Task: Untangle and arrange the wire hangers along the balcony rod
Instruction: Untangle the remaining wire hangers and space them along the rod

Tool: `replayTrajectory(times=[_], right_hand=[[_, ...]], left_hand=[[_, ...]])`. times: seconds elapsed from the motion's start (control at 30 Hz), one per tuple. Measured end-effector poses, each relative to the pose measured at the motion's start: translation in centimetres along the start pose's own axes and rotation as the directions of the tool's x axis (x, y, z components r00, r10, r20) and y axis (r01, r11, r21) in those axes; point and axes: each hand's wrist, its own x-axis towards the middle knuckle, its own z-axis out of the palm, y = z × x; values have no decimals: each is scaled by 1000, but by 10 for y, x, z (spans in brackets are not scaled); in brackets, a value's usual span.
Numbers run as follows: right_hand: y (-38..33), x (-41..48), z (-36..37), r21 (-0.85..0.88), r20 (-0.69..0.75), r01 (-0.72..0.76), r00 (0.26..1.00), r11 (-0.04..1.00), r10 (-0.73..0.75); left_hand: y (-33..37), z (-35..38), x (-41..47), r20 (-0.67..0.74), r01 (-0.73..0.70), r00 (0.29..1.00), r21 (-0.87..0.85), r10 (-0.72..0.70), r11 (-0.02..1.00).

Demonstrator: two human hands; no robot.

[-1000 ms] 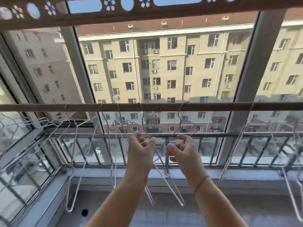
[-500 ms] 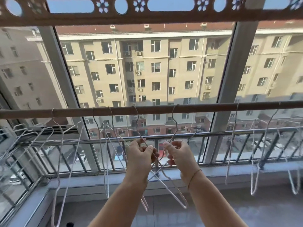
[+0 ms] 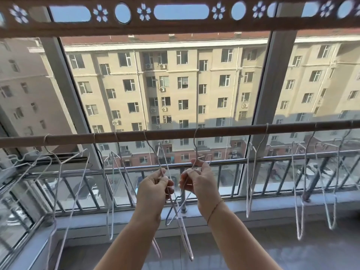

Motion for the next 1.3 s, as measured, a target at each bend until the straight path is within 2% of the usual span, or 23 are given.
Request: replayTrajectory(times=[0.13, 0.3, 0.57, 0.87, 1.3], right_hand=[[-3, -1, -6, -11, -45, 25, 999, 1000, -25], [-11, 7, -19, -49, -99, 19, 995, 999, -24], [-27, 4, -59, 4, -66, -45, 997, 999, 45], [-46, 7, -89, -99, -66, -101, 993, 990, 94], [-54, 20, -88, -120, -24, -134, 991, 984, 132]], left_hand=[[0, 5, -4, 31, -4, 1000, 13, 3, 1000], [-7, 2, -4, 6, -24, 1000, 41, 24, 999], [-6, 27, -5, 73, 3, 997, 21, -4, 1000], [0, 70, -5, 135, 17, 991, 35, -22, 999], [0, 69, 3, -19, -13, 1000, 35, 13, 999]])
